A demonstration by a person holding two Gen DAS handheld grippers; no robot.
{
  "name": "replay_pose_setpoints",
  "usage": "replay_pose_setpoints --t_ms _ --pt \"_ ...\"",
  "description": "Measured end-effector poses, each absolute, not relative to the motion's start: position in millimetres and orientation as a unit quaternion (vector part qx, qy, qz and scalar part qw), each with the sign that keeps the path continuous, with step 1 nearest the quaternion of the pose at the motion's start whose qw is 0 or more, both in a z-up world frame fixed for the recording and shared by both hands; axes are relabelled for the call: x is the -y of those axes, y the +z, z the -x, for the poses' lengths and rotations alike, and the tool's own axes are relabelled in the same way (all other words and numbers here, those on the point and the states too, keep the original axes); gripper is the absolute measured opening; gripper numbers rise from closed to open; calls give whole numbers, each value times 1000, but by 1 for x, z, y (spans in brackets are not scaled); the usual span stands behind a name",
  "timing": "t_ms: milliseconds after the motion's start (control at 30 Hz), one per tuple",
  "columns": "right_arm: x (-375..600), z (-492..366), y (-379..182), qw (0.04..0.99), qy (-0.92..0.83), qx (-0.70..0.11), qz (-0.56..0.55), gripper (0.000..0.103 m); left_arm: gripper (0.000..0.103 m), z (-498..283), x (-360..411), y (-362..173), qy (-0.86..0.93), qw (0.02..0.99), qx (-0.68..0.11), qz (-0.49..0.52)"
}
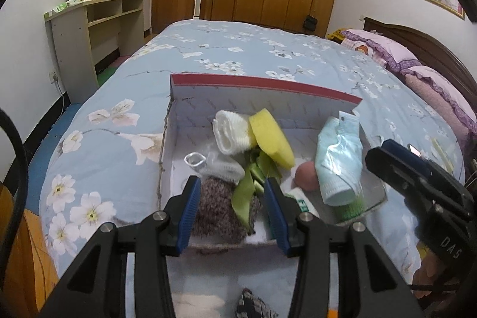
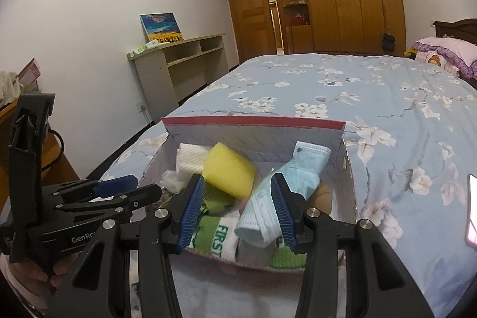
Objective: Organize soft objects
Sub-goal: 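Move both grippers out of the box toward the pouch and orange bow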
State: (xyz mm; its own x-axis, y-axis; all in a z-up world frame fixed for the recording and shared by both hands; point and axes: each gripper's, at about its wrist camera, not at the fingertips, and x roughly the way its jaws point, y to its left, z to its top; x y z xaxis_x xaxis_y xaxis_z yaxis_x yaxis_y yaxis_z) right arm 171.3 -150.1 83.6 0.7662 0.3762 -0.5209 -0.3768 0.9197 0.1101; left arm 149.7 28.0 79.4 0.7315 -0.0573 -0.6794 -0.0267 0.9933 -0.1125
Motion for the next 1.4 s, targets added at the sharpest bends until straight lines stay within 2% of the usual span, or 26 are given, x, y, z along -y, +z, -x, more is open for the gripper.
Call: replay_pose_setpoints --t_ms 900,1400 --pt "161 -85 63 933 192 -303 8 47 46 -65 -27 53 -33 917 -391 76" --pt "166 -52 39 924 189 -332 18 47 46 -51 -15 22 -49 905 -417 68"
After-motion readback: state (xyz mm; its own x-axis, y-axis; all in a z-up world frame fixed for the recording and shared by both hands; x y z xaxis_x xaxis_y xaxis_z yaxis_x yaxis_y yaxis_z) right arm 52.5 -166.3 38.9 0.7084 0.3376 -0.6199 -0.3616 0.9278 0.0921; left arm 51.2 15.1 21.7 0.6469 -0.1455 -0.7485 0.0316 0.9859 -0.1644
